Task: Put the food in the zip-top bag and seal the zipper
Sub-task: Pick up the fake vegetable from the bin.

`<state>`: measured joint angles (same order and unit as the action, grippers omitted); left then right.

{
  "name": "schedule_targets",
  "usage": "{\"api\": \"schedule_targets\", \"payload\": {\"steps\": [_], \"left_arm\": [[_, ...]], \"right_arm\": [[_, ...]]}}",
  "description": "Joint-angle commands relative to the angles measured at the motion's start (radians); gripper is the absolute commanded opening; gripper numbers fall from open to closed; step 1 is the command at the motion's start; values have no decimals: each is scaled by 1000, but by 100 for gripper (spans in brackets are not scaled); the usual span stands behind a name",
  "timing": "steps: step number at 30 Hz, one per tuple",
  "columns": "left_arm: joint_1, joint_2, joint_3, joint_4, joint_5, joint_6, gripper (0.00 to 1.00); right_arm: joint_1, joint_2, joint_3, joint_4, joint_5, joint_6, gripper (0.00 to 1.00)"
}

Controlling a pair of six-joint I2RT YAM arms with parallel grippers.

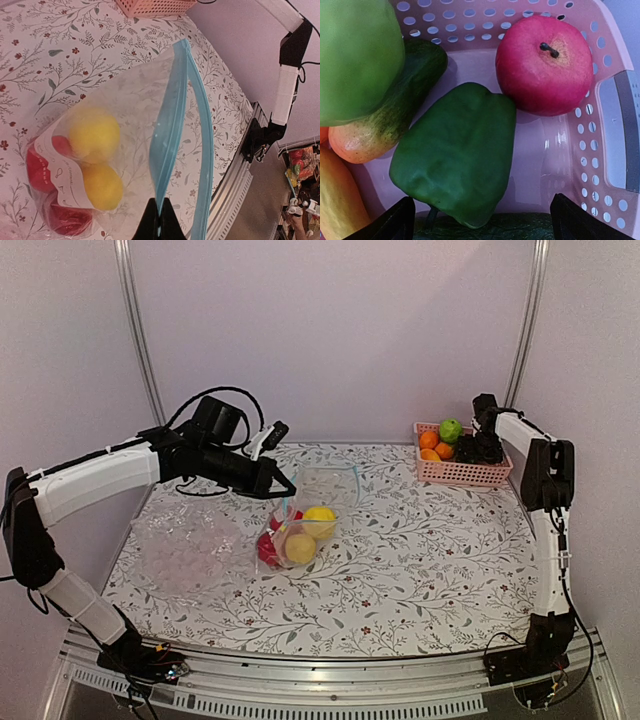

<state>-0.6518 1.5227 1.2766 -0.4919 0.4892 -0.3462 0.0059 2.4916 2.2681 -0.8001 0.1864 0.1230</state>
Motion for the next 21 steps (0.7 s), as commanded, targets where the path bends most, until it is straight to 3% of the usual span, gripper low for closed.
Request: {"api": "schedule_targets", "payload": {"steps": [1, 12, 21], "left_arm": [[-12, 7, 6, -13, -3, 13, 0], [-12, 15, 7, -13, 2, 13, 0], [-12, 16, 7, -14, 7, 9, 0]], "right_arm": [[2, 54, 68, 15, -28, 22, 96], [2, 117, 116, 52, -63, 30, 95], [2, 123, 114, 80, -86, 31, 65]]}}
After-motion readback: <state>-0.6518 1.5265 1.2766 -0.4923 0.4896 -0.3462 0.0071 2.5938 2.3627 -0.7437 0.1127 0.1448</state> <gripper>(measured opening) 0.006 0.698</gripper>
